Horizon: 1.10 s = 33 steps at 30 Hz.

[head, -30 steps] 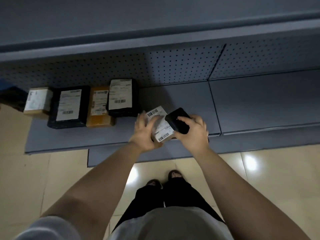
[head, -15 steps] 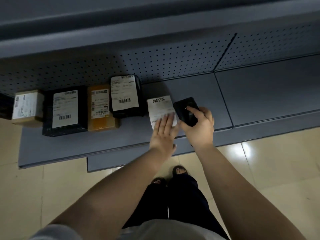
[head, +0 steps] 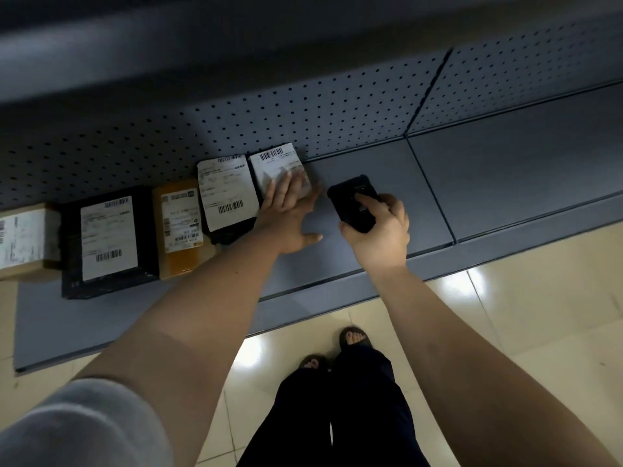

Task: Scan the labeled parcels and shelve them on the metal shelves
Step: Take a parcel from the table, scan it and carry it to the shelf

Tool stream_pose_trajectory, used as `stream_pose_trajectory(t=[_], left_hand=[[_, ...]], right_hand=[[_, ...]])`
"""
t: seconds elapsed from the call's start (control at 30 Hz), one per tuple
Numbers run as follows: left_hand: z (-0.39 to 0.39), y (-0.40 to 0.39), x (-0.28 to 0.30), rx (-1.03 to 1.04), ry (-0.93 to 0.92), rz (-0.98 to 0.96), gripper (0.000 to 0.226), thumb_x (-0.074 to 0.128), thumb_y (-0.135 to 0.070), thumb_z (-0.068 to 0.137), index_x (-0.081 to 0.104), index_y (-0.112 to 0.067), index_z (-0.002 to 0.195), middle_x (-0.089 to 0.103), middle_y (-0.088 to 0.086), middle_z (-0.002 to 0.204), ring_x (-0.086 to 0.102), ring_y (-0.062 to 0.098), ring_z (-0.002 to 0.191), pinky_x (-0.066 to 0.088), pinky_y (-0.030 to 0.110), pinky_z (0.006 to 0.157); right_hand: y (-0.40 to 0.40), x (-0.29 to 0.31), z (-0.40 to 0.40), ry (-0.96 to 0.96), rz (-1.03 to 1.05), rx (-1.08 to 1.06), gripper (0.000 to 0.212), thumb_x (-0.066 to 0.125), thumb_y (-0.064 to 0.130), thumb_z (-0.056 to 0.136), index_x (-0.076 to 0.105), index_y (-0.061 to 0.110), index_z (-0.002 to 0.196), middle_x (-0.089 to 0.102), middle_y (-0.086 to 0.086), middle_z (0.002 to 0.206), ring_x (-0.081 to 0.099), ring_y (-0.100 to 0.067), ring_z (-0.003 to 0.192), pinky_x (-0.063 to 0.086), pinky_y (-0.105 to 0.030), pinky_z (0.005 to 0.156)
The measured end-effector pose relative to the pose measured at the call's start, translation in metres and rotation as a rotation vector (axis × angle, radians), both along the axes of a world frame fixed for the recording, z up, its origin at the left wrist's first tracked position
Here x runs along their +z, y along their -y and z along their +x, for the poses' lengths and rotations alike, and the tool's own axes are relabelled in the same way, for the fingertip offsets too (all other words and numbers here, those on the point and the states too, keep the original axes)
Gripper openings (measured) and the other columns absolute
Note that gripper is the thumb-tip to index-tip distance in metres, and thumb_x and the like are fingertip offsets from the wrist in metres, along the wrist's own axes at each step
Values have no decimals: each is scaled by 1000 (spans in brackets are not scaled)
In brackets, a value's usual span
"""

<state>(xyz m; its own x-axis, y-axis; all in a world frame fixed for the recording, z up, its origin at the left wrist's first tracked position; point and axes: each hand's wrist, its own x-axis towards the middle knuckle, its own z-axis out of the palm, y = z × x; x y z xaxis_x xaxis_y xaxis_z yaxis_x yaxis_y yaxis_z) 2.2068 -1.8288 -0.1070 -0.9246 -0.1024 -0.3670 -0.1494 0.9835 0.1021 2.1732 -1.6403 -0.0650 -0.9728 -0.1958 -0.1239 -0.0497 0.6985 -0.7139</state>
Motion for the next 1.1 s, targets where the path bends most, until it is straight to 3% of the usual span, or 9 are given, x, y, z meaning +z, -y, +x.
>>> stream_pose_trajectory(t=[0.1,0.23,0.4,0.67,0.8,0.97,1.1], left_hand=[[0,2,2,-8,-34,29,98,55,-65,90,-12,-38,157,-31,8,161,-32,27,147,-25,40,114],[2,-17,13,-67,-143,52,80,63,-37,93,19,-29,159,-8,15,167,-2,40,152,-1,51,122],[-19,-82,37,-203,-106,27,65,57,-38,95,30,-26,154,20,12,160,14,37,146,30,52,114],[-98,-252,105,-516,-236,-105,69,55,-54,93,30,-28,151,26,10,154,25,36,139,24,53,113],[-149,-361,142,-614,-329,-110,70,53,-61,90,34,-27,148,34,10,148,29,37,136,19,57,116],[-226,-528,199,-682,-450,-75,73,47,-66,92,28,-28,151,33,9,151,23,38,142,13,60,117],[-272,-660,247,-658,-498,25,72,52,-63,87,33,-30,148,37,8,148,27,34,139,19,57,116]], right_hand=[[-5,0,-1,-11,16,-11,49,75,32,77,64,32,125,45,-2,135,41,-30,120,40,-52,101],[-28,6,-7,-10,65,-16,50,75,33,77,63,34,126,44,-1,136,40,-30,120,39,-51,102],[-86,22,-21,43,134,-164,53,73,34,78,60,36,129,43,-2,136,39,-31,124,35,-51,106],[-248,68,-59,25,95,-496,51,72,32,78,62,36,127,45,-1,132,42,-28,120,37,-46,107],[-355,103,-80,-16,70,-628,52,71,34,73,62,38,124,44,3,125,49,-29,111,47,-48,95],[-508,164,-121,-136,123,-732,49,71,32,76,62,36,124,46,2,125,46,-26,113,46,-46,97],[-626,209,-151,-190,137,-792,48,71,34,77,61,38,124,44,1,126,43,-26,116,45,-46,97]])
